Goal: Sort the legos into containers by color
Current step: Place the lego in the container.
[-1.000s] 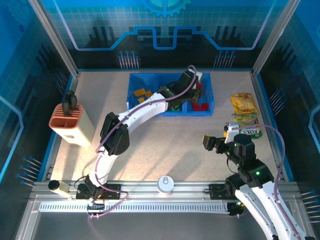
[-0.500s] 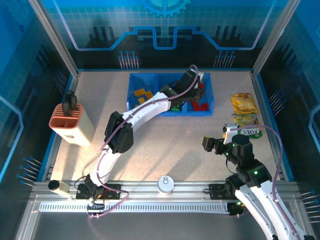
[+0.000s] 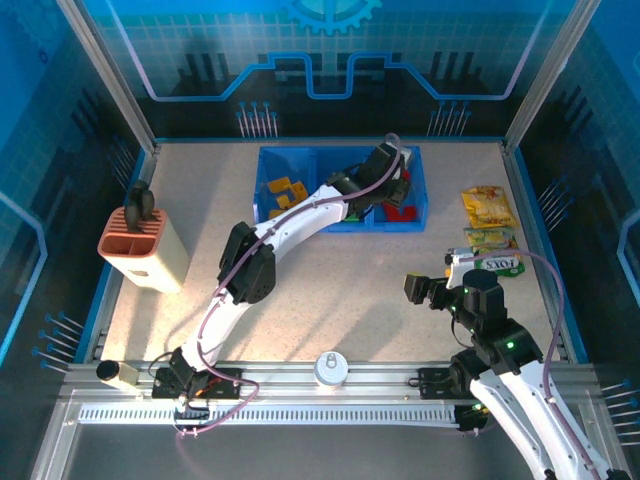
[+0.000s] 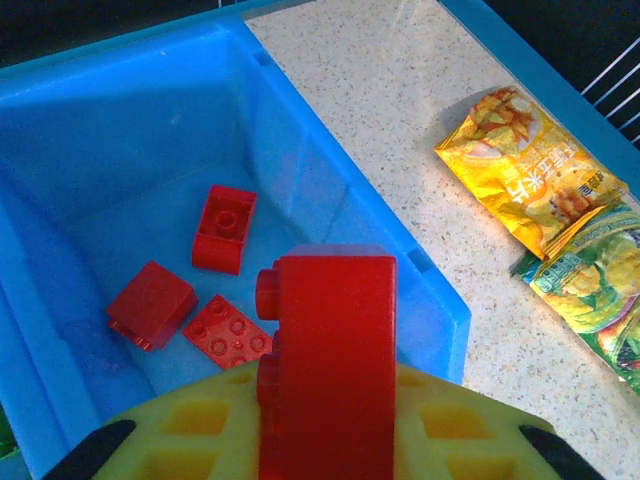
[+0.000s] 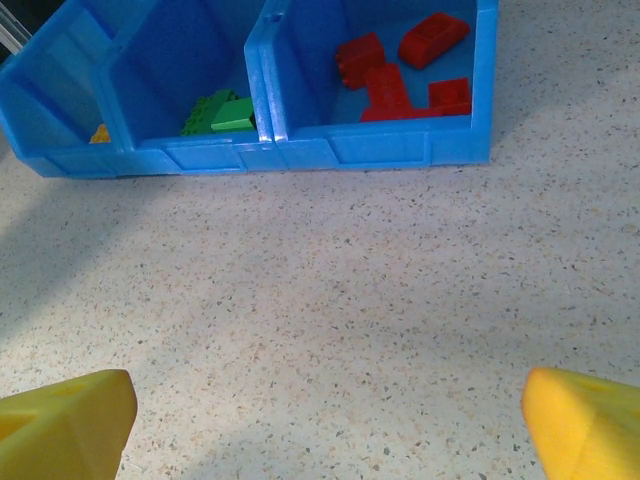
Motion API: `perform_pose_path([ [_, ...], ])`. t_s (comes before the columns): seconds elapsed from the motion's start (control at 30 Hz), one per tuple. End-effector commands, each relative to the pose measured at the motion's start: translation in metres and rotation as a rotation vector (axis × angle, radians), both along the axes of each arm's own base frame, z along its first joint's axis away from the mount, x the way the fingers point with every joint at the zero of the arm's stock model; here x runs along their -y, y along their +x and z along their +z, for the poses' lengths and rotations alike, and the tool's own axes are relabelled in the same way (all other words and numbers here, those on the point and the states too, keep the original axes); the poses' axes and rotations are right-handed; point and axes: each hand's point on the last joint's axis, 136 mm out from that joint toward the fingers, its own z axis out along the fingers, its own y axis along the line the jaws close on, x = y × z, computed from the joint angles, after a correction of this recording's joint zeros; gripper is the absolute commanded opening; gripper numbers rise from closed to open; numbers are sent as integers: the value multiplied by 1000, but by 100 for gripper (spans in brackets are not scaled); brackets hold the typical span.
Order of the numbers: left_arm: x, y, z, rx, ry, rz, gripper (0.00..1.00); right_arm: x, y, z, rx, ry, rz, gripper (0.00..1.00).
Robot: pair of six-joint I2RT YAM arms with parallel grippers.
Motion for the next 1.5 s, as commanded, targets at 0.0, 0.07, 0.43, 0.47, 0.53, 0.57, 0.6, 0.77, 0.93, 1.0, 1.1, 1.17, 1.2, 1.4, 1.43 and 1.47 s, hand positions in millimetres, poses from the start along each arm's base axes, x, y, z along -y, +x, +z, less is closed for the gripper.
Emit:
perform_pose_path([
  [0.0, 2, 6, 0, -3, -7, -13, 13, -2, 2, 2, 21, -1, 1, 100],
  [0.07, 3, 7, -3, -5, -5, -13, 13, -2, 2, 1, 19, 0, 0, 100],
  [0.43, 4, 15, -27, -26, 13, -1, 13, -1, 4, 2, 15, -8, -3, 100],
  [0.47, 3, 16, -30, -30, 16, 0, 13, -1, 4, 2, 16, -9, -2, 100],
  [0.53, 4, 17, -36, -34, 20, 2, 13, -2, 5, 2, 14, -11, -1, 100],
  [0.57, 3, 18, -38, -37, 22, 6, 13, -2, 5, 3, 16, -10, 0, 100],
  [0.6, 3, 18, -41, -40, 23, 6, 13, -2, 4, 3, 17, -7, 2, 100],
  [0.77, 3, 21, -55, -60, 33, 14, 14, -3, 3, 4, 18, -4, 8, 100],
  [0.93, 1, 23, -69, -75, 44, 24, 14, -3, 2, 3, 18, 0, 9, 100],
  [1.0, 1, 24, -74, -79, 48, 26, 14, -3, 2, 4, 19, 2, 9, 100],
  [1.1, 1, 24, -83, -90, 57, 25, 15, -4, 1, 7, 21, 3, 13, 100],
  [1.17, 1, 23, -88, -97, 63, 25, 15, -3, 1, 6, 19, 4, 10, 100],
  [1.2, 0, 23, -90, -100, 68, 26, 15, -3, 1, 6, 18, 6, 12, 100],
  [1.4, 0, 22, -93, -104, 77, 25, 15, -4, 0, 5, 16, 11, 10, 100],
  [1.43, 0, 22, -93, -102, 77, 24, 16, -4, 0, 5, 15, 11, 11, 100],
  [1.47, -1, 23, -94, -103, 79, 25, 16, -4, 0, 6, 17, 12, 11, 100],
])
